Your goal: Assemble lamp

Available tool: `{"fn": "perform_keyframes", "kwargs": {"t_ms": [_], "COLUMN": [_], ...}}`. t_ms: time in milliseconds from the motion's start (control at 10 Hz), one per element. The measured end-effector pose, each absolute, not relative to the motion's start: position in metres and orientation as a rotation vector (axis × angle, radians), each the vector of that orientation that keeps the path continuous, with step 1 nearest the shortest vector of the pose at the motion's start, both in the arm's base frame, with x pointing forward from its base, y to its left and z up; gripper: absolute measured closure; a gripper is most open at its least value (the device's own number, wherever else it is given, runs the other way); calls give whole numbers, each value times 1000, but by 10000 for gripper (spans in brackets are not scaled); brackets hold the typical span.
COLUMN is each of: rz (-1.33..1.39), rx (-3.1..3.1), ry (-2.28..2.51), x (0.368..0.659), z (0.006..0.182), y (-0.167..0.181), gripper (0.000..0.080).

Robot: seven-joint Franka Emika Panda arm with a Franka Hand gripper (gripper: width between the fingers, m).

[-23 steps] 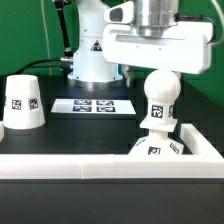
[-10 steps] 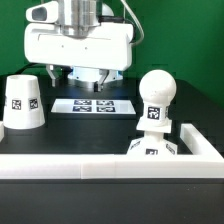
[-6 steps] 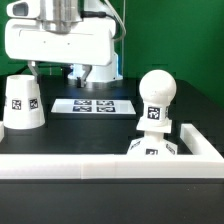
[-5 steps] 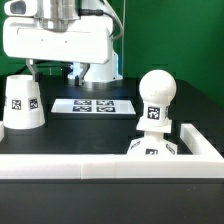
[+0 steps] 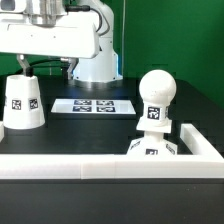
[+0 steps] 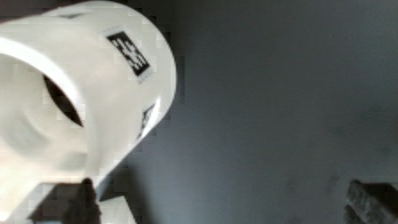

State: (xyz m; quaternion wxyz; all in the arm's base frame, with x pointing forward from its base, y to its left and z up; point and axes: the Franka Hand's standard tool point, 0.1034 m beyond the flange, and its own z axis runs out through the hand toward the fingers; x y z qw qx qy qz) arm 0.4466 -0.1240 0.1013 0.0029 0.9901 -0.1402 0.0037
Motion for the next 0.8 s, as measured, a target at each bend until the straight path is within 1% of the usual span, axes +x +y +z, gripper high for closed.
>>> {"fn": "perform_keyframes", "kwargs": {"t_ms": [500,800], "rz": [16,10], "rx": [3099,3097], "ry": [-454,-466], "x": [443,436], "z": [103,95], "y": [-136,-141], "gripper": [101,101]}}
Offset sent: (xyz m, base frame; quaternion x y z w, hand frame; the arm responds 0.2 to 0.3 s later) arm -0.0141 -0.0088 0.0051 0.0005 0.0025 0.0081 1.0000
